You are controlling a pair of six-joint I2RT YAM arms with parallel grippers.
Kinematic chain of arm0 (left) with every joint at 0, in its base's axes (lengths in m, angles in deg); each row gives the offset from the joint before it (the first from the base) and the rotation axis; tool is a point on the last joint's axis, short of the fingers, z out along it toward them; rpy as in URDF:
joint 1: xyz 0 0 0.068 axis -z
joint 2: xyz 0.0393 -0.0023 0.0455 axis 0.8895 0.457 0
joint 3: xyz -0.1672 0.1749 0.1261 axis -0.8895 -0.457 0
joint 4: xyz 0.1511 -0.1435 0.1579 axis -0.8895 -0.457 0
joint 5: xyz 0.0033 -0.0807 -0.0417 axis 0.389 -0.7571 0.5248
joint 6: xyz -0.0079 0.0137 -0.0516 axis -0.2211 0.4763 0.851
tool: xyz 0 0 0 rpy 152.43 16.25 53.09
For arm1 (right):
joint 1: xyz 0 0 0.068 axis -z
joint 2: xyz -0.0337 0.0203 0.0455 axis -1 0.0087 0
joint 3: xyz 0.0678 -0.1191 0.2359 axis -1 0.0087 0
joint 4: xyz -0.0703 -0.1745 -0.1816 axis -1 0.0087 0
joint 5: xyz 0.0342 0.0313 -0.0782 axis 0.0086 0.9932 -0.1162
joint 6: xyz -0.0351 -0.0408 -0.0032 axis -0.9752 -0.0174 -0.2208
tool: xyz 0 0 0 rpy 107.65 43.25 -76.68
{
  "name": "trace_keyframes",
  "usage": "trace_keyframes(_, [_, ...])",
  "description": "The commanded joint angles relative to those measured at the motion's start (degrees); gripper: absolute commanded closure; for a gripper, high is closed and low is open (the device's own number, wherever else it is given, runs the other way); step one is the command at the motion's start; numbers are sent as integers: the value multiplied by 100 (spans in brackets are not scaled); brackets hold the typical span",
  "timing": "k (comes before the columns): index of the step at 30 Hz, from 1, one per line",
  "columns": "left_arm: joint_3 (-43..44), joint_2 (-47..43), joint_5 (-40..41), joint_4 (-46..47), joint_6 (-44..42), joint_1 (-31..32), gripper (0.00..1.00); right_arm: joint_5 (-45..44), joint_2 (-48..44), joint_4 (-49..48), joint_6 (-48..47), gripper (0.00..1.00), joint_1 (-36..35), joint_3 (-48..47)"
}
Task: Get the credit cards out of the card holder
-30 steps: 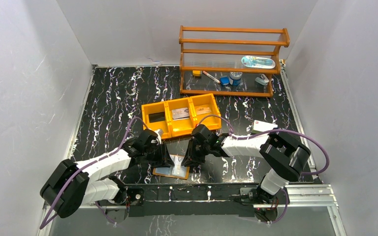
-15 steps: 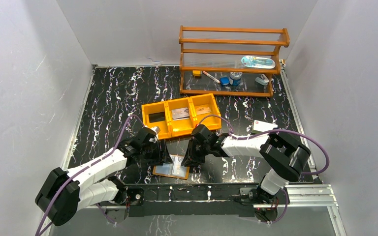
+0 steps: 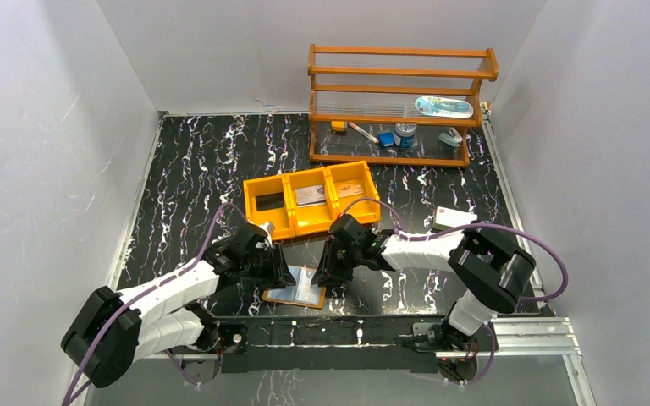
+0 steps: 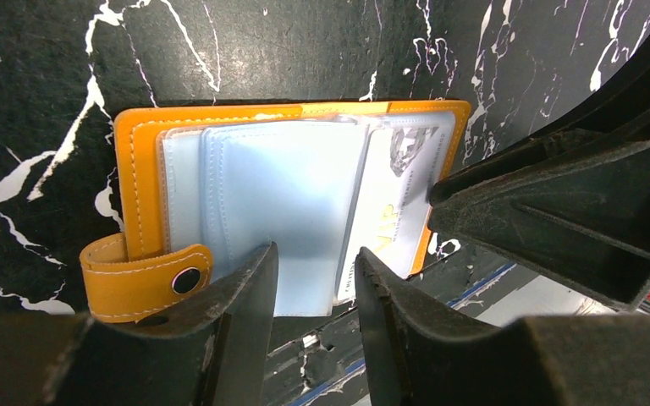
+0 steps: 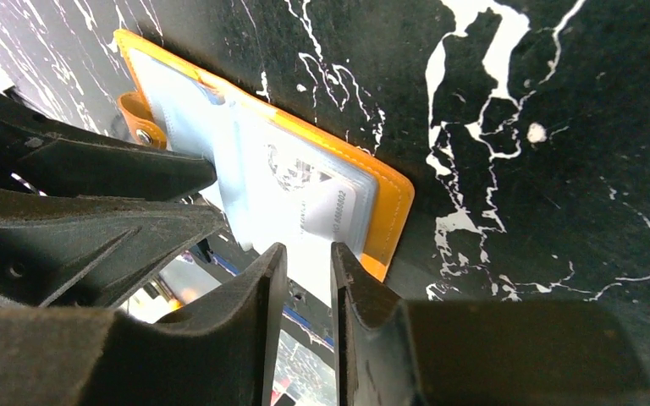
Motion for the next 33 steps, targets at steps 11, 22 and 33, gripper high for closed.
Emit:
trace_keyframes(11, [-18,-326,442,-943,104,21,54,-301,-88,333,6,64,-55,-7])
trace_keyframes(22, [601,-379,1001,-1486,-109,24,40,-719,-525,965,-309,64,-63,-427])
trace_keyframes(33, [406,-192,1062,-1542,-60,26,37,-160,-205,189,-130,63,-189,-432])
